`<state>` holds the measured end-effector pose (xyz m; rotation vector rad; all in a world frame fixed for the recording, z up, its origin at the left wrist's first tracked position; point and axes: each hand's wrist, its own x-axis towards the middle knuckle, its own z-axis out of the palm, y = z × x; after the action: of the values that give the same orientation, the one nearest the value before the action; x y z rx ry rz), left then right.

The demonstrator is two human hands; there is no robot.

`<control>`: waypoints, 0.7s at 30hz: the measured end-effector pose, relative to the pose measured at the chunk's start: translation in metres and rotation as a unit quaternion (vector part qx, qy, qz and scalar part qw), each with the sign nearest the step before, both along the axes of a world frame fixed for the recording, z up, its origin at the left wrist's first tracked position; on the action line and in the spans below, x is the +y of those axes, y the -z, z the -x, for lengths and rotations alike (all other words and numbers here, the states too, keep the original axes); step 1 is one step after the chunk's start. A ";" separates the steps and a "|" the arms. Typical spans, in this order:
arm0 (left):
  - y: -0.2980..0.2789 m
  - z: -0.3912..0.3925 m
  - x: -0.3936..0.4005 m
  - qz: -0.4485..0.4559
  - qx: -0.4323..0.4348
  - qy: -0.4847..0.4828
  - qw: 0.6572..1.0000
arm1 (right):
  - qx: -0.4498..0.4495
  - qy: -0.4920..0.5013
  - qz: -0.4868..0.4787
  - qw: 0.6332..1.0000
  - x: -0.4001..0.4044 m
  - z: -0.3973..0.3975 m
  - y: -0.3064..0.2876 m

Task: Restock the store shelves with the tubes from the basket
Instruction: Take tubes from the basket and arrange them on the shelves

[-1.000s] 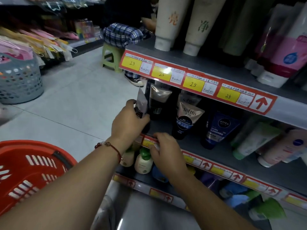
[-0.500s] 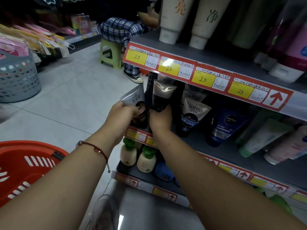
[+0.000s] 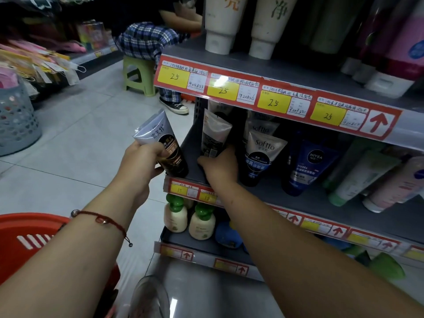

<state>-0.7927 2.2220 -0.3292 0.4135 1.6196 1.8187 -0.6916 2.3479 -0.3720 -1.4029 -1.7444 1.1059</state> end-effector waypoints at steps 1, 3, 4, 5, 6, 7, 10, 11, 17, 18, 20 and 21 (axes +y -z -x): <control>0.000 0.000 -0.001 0.000 -0.001 0.000 1.000 | -0.001 -0.012 0.002 1.000 0.000 -0.002 0.000; 0.000 -0.001 -0.002 -0.003 -0.004 0.002 1.000 | -0.006 -0.021 0.005 1.000 0.000 -0.004 -0.001; 0.000 -0.001 -0.002 -0.004 -0.004 0.003 1.000 | -0.019 -0.020 0.000 1.000 0.000 -0.003 -0.001; 0.000 -0.002 -0.002 -0.004 -0.004 0.006 1.000 | -0.044 -0.021 -0.010 0.999 0.000 -0.002 -0.001; 0.000 -0.002 -0.002 -0.002 -0.002 0.007 1.000 | -0.076 -0.024 -0.022 0.997 0.000 -0.001 0.000; 0.000 -0.002 -0.001 -0.001 -0.001 0.005 1.000 | -0.111 -0.032 -0.029 0.993 0.000 0.001 0.000; -0.002 -0.002 0.001 -0.001 -0.005 -0.002 1.000 | -0.187 -0.073 -0.033 0.979 -0.003 0.002 -0.001; -0.002 -0.003 0.001 -0.003 -0.006 -0.003 1.000 | -0.191 -0.083 -0.034 0.977 -0.003 0.001 -0.002; -0.004 -0.008 0.002 -0.003 -0.004 -0.003 1.000 | -0.177 -0.043 -0.008 0.983 0.006 0.001 -0.006; -0.004 -0.008 0.003 -0.001 0.001 0.002 1.000 | -0.186 -0.037 -0.001 0.982 0.008 0.004 -0.008; -0.005 -0.011 0.003 0.001 0.011 0.012 1.000 | -0.201 -0.031 0.011 0.979 0.012 0.010 -0.010; -0.006 -0.011 0.003 0.001 0.014 0.018 1.000 | -0.206 -0.028 0.014 0.978 0.013 0.011 -0.011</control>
<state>-0.7815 2.2248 -0.3235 0.4673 1.6222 1.7915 -0.7031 2.3607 -0.3613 -1.7025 -2.0698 0.9144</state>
